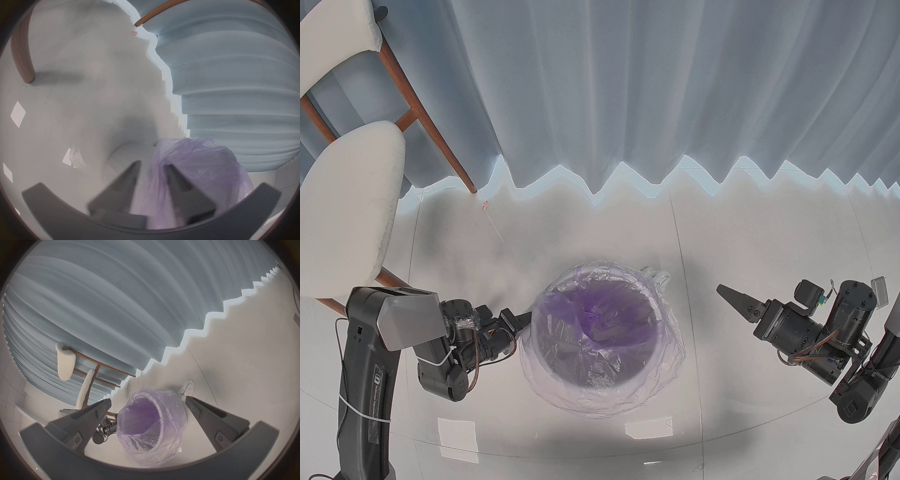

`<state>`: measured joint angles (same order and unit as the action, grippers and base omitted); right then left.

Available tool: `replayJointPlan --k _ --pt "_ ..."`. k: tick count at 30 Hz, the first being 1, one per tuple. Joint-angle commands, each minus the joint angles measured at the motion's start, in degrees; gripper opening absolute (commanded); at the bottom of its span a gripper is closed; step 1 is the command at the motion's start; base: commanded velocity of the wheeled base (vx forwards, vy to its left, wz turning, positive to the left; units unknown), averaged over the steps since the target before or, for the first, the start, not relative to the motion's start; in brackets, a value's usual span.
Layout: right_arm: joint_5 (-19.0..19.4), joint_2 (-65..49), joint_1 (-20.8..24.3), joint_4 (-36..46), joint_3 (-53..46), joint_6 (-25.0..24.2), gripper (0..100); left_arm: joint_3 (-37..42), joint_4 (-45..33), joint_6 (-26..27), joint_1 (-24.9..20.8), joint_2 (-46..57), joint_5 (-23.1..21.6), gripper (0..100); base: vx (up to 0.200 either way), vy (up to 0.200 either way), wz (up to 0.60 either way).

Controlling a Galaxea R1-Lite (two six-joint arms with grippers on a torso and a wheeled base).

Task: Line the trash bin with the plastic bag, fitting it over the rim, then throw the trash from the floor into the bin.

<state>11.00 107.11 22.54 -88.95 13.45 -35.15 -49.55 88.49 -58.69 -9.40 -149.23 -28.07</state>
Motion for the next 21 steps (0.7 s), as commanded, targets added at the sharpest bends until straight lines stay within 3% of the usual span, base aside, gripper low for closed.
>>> replayJointPlan --k 1,15,21 --pt "-0.01 -0.23 -0.04 -1.05 0.0 0.08 100 0.34 0.01 0.24 0.08 0.07 -0.05 100 0.0 0.0 0.0" --pt "-0.01 -0.32 -0.04 -1.05 0.0 0.17 100 6.4 0.1 0.68 0.08 12.03 1.53 100 0.0 0.0 0.0" --pt "-0.1 -0.58 -0.13 -1.05 0.79 0.17 100 7.89 0.1 6.57 -0.09 18.88 7.6 100 0.0 0.0 0.0"
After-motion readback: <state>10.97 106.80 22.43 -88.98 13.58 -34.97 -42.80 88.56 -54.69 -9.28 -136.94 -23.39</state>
